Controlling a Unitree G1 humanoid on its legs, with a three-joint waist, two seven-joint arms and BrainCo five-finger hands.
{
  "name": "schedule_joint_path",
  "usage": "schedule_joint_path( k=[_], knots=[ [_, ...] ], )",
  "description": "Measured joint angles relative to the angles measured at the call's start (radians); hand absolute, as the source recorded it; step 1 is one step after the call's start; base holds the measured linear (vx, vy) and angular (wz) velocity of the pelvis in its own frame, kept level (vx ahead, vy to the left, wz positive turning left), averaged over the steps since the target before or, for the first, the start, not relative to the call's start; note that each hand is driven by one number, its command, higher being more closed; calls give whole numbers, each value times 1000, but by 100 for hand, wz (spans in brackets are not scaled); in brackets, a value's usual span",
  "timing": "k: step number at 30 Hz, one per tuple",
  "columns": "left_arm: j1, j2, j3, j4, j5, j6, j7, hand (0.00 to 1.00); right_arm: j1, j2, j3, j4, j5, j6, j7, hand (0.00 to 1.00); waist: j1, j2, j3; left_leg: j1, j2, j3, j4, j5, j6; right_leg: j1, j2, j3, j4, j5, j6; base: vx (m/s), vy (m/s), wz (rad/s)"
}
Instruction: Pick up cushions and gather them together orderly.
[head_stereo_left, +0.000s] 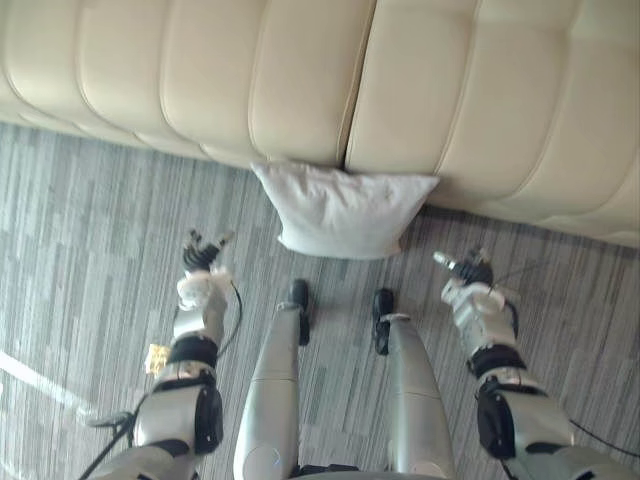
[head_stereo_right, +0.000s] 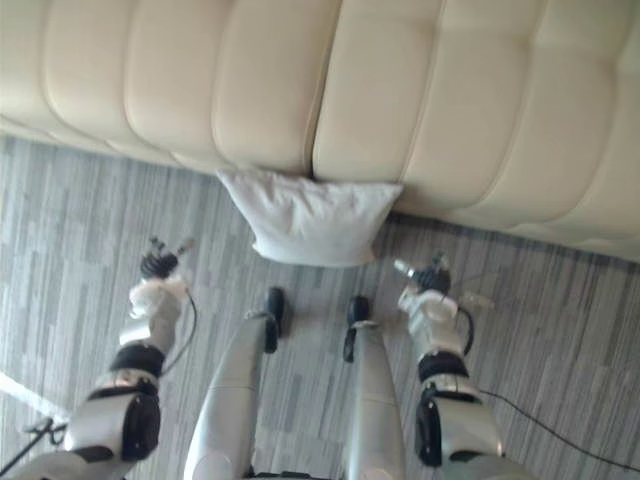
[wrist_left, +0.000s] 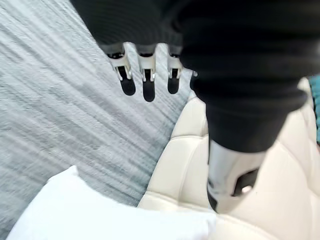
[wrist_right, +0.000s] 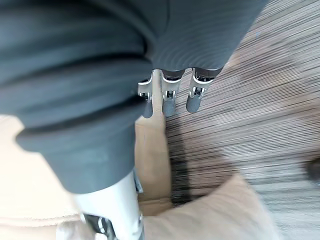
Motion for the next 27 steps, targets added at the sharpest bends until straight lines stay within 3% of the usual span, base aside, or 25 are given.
schedule_joint_path(
  k=[4, 13, 14, 15, 21, 27],
  knots=[
    [-136, 26, -59, 0, 2, 1, 10, 0, -157, -42, 0, 1, -1, -2, -6, 0, -3, -2, 57, -133, -1, -16, 62, 9, -9, -134, 1, -5, 74, -1, -1, -75, -22, 7],
    [-346, -8, -289, 0, 52, 2, 18, 0, -378, -43, 52, 46, -2, -6, -33, 0, -19, -1, 100, -351, -4, -24, 119, 22, -7, -362, -3, 0, 157, -7, 4, -48, 0, 5],
    [-351, -18, -302, 0, 52, 2, 19, 0, -384, -37, 62, 46, -2, -6, -34, 100, -20, -1, 100, -360, -4, -24, 124, 23, -9, -371, -3, 0, 162, -5, 1, 0, 0, 0],
    [-358, -35, -320, -8, 53, 2, 28, 100, -401, -20, 76, 45, -2, -8, -38, 100, -23, -1, 103, -376, -4, -24, 138, 25, -13, -386, -3, 0, 178, -4, -5, 0, 0, 0],
    [-355, -62, -324, -108, 50, 0, 111, 100, -425, 0, 165, -12, -3, -26, -60, 100, -26, -1, 109, -419, -8, -26, 168, 23, -13, -428, -6, 1, 213, -11, -8, -17, 14, 3],
    [-277, -61, -322, -241, 50, -20, 200, 100, -327, 22, 237, -159, 36, -41, -85, 100, -39, -1, 109, -424, -13, -27, 184, 23, -13, -432, -9, 2, 226, -12, -7, -20, 25, 1]
  ],
)
